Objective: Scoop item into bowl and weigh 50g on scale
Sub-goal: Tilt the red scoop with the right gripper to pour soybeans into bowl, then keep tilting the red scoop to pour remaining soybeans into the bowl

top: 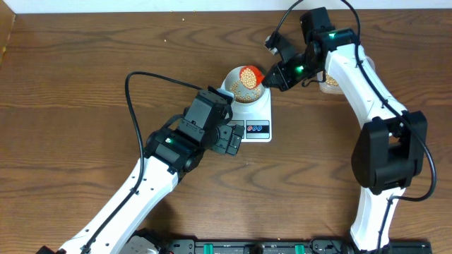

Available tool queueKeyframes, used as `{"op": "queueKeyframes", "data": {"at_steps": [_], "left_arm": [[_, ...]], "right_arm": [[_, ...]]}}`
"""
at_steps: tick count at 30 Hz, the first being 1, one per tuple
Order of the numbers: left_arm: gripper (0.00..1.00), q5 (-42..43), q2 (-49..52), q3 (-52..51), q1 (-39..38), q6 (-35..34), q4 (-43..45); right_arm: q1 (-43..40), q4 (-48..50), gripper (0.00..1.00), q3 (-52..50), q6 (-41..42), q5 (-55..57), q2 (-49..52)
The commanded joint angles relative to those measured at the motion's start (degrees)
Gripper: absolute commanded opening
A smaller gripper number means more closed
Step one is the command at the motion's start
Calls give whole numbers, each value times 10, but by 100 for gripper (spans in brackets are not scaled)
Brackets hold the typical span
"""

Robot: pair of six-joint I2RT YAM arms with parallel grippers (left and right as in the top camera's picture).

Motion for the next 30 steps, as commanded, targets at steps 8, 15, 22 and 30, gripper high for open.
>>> {"op": "queueKeyframes", "data": {"at_steps": [8, 15, 22, 30], "left_arm": [[100, -1, 0, 2, 0, 6, 0], [100, -1, 0, 2, 0, 5, 0], [100, -1, 0, 2, 0, 5, 0], [100, -1, 0, 3, 0, 5, 0]], "right_arm": [[12, 4, 1, 14, -38, -5, -23], [12, 5, 1, 14, -38, 28, -24], [12, 9, 1, 14, -58, 29, -33], [12, 9, 1, 14, -62, 63, -54]]}}
